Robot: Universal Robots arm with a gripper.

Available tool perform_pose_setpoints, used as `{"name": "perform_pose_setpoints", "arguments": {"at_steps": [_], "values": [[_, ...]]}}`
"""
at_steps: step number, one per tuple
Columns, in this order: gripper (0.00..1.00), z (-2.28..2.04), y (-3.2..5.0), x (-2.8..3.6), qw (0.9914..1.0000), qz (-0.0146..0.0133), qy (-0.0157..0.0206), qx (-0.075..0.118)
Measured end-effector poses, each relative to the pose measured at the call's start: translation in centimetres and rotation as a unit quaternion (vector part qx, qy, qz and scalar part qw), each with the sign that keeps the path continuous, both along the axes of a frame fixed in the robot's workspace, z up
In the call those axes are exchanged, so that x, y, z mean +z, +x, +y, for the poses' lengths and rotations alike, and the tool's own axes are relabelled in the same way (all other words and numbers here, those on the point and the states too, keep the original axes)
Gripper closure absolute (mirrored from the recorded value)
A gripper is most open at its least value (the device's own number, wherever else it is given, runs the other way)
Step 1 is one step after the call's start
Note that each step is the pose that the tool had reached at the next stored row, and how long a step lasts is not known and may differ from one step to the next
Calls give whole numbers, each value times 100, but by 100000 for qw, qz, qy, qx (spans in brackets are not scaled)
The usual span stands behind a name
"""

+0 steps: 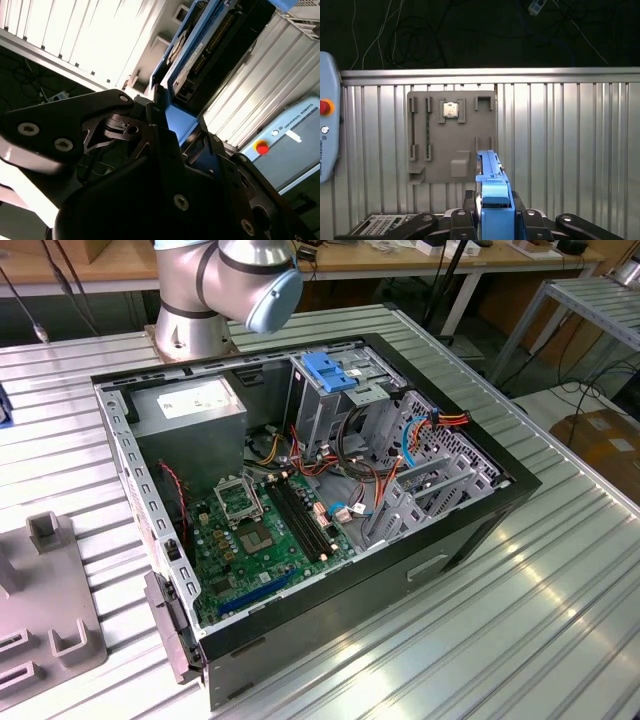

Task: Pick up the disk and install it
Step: 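Pick up the disk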

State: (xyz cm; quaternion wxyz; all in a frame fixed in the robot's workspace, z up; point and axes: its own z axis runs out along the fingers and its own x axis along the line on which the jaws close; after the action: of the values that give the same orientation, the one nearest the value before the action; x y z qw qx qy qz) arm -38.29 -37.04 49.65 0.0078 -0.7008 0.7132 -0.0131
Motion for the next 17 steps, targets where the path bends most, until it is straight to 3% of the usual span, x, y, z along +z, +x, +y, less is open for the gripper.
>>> {"name": "perform_pose_setpoints", "arguments": {"at_steps": [4, 7, 12, 17], "values": [[64, 0, 138, 0, 100000, 0, 0, -6], [64, 0, 335, 0, 100000, 0, 1, 1], [64, 0, 468, -1, 100000, -1, 2, -3], [64, 0, 660, -3, 100000, -2, 1, -2]]}}
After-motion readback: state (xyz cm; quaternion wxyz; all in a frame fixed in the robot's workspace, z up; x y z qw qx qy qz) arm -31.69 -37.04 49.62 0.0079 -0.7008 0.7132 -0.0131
